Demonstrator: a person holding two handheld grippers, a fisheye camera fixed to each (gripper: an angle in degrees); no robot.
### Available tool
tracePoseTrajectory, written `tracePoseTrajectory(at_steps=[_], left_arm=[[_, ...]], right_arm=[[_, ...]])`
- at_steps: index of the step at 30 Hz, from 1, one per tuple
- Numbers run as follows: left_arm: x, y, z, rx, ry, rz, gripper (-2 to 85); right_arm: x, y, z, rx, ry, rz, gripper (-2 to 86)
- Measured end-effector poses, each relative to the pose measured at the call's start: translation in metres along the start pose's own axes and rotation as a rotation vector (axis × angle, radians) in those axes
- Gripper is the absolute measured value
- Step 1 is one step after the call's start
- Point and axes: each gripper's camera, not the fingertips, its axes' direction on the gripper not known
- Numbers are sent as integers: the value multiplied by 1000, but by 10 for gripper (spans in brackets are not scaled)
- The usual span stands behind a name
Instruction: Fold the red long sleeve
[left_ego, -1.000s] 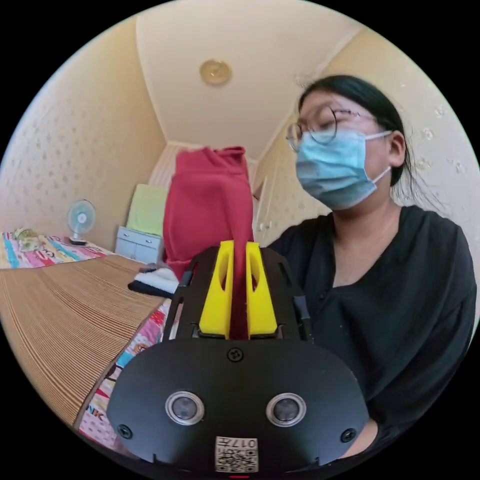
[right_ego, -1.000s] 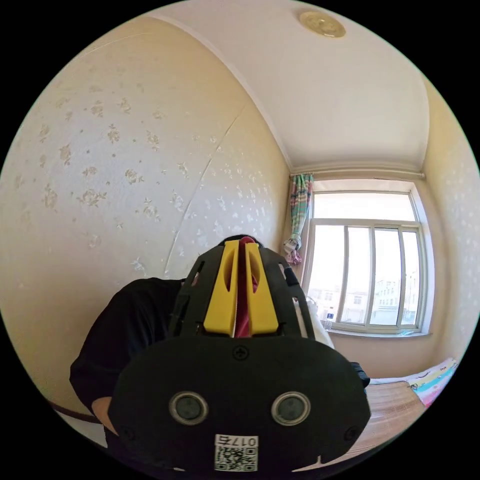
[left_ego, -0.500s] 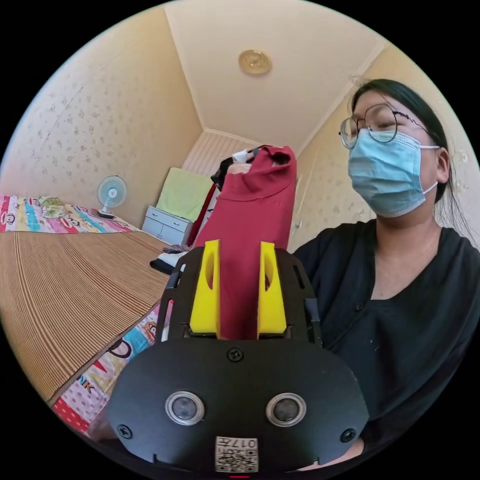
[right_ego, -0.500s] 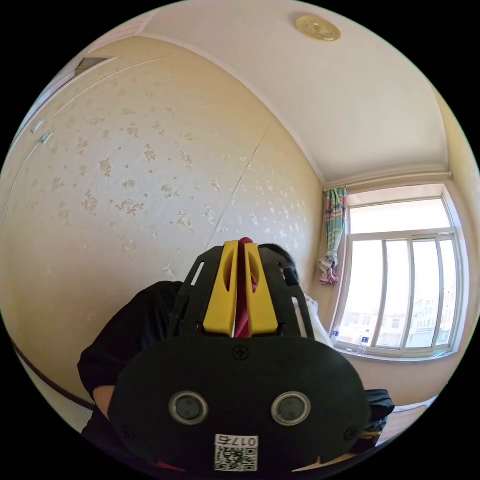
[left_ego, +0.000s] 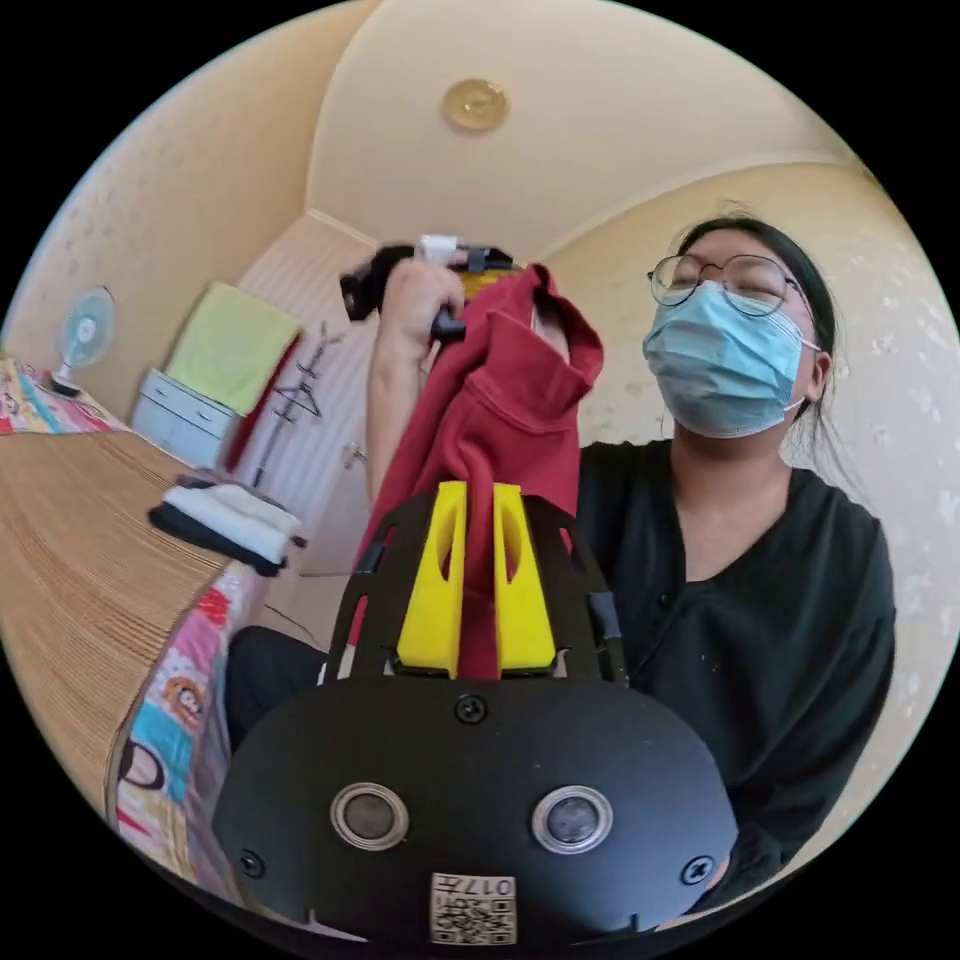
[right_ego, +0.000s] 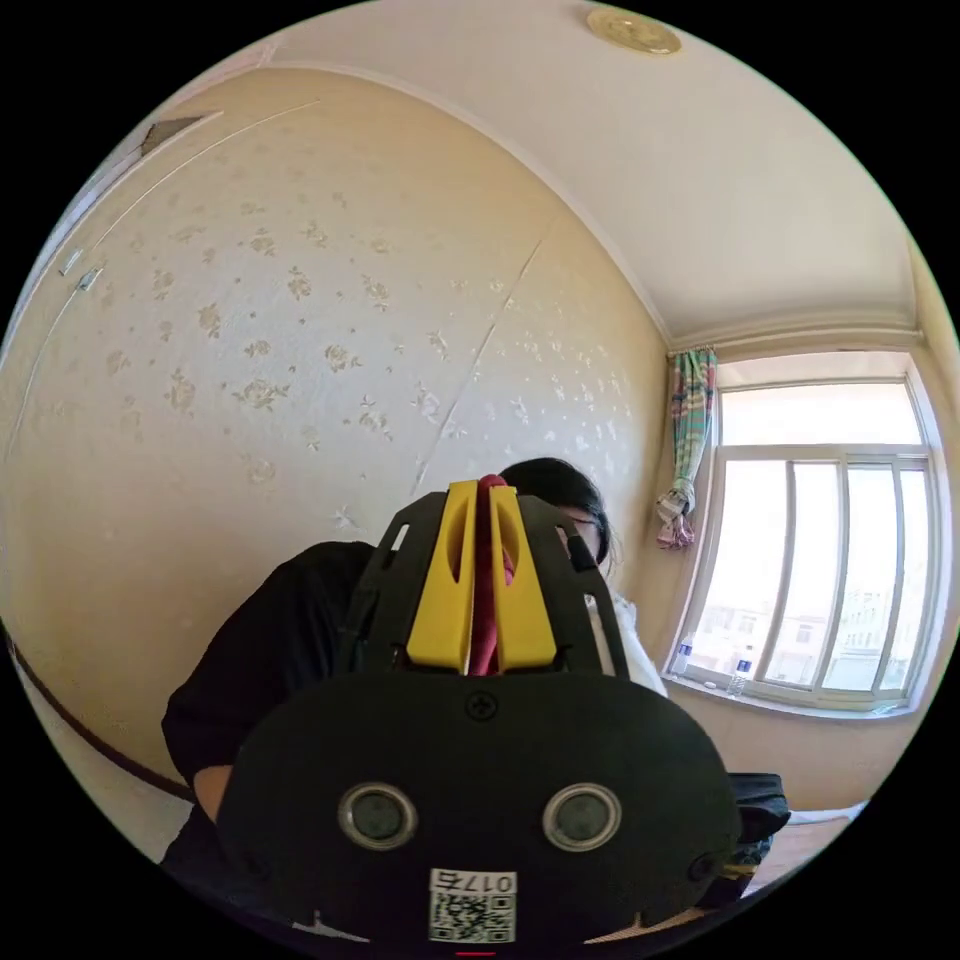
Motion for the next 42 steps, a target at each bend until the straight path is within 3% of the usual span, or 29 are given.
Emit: tracePoseTrajectory(at_steps=[1, 4, 6, 8, 9, 11, 13, 14, 18, 21, 22, 25, 26, 29, 31, 33, 35, 37, 40, 42], left_arm=[[17, 3, -23, 59, -136, -9, 47], [78, 6, -92, 266, -526, -35, 36], [124, -1, -115, 356, -759, 8, 29], [175, -25, -116, 407, -870, 155, 20], [186, -34, -111, 405, -895, 181, 18], [223, -63, -78, 388, -1111, 231, 10], [248, -74, -45, 382, -1205, 319, 4], [258, -79, -24, 372, -1235, 351, 1], [263, -89, 21, 369, -1252, 393, -3], [261, -105, 41, 343, -1208, 399, -4], [268, -110, 49, 353, -1221, 433, -4], [289, -129, 68, 350, -1211, 511, -3], [295, -139, 77, 323, -1204, 524, -2], [312, -152, 101, 340, -1225, 579, 0], [323, -160, 115, 356, -1253, 598, 1], [330, -169, 130, 330, -1286, 605, 2], [339, -182, 148, 277, -1318, 623, 3], [342, -193, 158, 232, -1327, 614, 4], [339, -217, 168, 169, -1358, 549, 4], [333, -229, 172, 131, -1364, 523, 5]], right_arm=[[-3, -2, -3, -19, 40, 19, 14], [-17, -17, -14, -158, 472, 220, 15], [-27, -20, -16, -220, 1025, 389, 14], [-29, -19, -1, -281, 1246, 374, 12], [-33, -18, 9, -223, 1333, 335, 10], [-61, -21, 17, 5, 1304, 186, 6], [-83, -30, 29, 119, 1348, 98, 4], [-88, -36, 40, 114, 1463, 73, 3], [-51, -23, 58, -190, 1829, 22, 2], [-15, 6, 29, -382, 1958, 328, 3], [-7, 14, 21, -435, 1967, 407, 3], [50, 86, -42, -941, 2002, 957, 3], [58, 103, -56, -1030, 1981, 1045, 2], [88, 199, -140, -1381, 1655, 1585, 2], [92, 244, -184, -1358, 1432, 1783, 2], [88, 289, -229, -1216, 1054, 2161, 3], [92, 297, -228, -1228, 866, 2134, 4], [99, 281, -221, -1141, 823, 2040, 5], [102, 201, -189, -793, 829, 1600, 11], [74, 139, -159, -595, 947, 1276, 20]])
